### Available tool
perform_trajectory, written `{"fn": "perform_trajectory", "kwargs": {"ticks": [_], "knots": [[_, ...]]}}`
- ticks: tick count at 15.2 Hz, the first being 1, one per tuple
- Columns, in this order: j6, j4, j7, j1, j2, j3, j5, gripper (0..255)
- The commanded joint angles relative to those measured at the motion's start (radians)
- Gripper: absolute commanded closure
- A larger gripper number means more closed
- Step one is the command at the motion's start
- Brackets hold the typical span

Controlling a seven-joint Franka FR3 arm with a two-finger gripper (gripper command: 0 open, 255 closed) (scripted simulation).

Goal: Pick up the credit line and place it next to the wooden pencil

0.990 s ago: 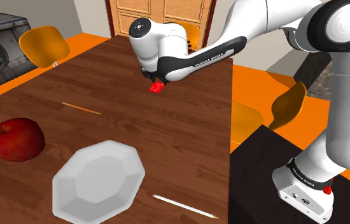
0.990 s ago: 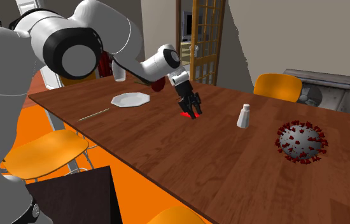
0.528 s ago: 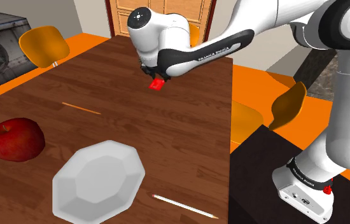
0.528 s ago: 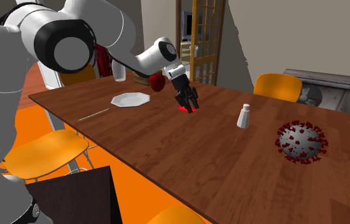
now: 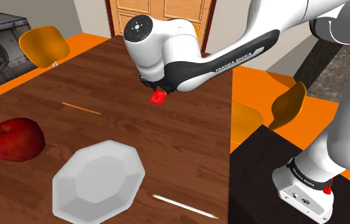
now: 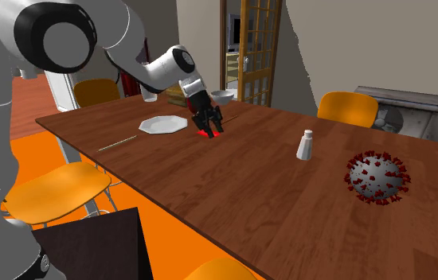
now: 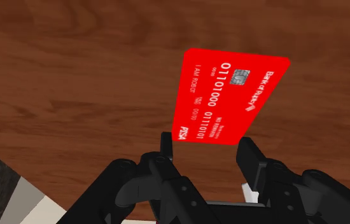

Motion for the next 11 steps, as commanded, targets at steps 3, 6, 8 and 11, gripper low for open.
{"fn": "perform_trajectory", "kwargs": {"ticks": [3,6,8,11], "knots": [[-0.019,-0.072,0.069,0.031,-0.055,0.040,0.040,255],[-0.040,-0.107,0.119,0.061,-0.084,0.069,0.069,255],[-0.057,-0.124,0.152,0.084,-0.098,0.089,0.087,255],[-0.086,-0.140,0.203,0.121,-0.112,0.118,0.113,255]]}}
